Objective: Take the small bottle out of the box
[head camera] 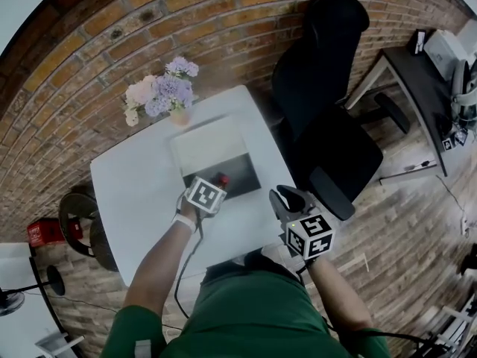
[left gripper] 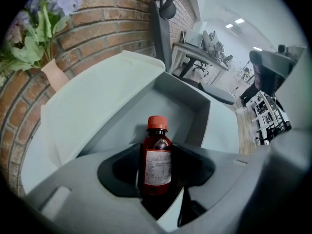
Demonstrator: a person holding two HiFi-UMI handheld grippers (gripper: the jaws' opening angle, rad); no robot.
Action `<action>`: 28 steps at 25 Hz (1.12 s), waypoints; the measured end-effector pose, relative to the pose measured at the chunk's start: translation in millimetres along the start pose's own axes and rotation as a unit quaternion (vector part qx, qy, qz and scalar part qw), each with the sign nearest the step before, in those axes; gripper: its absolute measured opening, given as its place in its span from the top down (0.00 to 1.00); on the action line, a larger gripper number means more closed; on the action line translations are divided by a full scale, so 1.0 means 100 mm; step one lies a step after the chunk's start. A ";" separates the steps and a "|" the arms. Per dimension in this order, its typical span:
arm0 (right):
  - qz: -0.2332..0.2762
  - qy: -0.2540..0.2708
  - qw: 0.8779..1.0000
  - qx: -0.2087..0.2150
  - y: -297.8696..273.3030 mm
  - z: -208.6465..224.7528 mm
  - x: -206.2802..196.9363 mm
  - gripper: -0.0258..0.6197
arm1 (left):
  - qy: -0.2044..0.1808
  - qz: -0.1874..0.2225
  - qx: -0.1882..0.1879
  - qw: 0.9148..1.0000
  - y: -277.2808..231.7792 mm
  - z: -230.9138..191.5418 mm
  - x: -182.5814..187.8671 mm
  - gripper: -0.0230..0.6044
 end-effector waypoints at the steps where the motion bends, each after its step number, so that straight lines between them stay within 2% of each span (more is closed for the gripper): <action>1: -0.001 0.000 1.000 0.001 -0.01 0.00 0.00 0.83 | 0.009 0.011 -0.002 1.000 0.02 0.02 0.00 0.63; 5: -0.003 -0.002 1.000 0.004 -0.04 -0.01 -0.02 0.83 | 0.030 0.075 -0.005 0.997 0.11 0.07 0.10 0.63; 11: -0.003 0.001 1.000 0.024 -0.19 -0.20 0.00 0.83 | 0.060 0.156 0.010 0.986 0.34 0.00 0.19 0.63; 20: -0.001 0.012 0.999 0.045 -0.42 -0.60 0.08 0.84 | 0.105 0.260 -0.009 0.960 0.88 -0.09 0.37 0.63; 28: -0.004 0.016 0.998 0.054 -0.65 -1.10 0.05 0.84 | 0.129 0.319 -0.024 0.939 1.44 -0.29 0.22 0.63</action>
Point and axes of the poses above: the fingertips, and each gripper's own axes: y backward along the fingers, z to its right, x out of its top, the point moved 1 cm from there along y, backward along the fingers, and after that the axes turned 11 degrees about z, right-handed, at the moved point
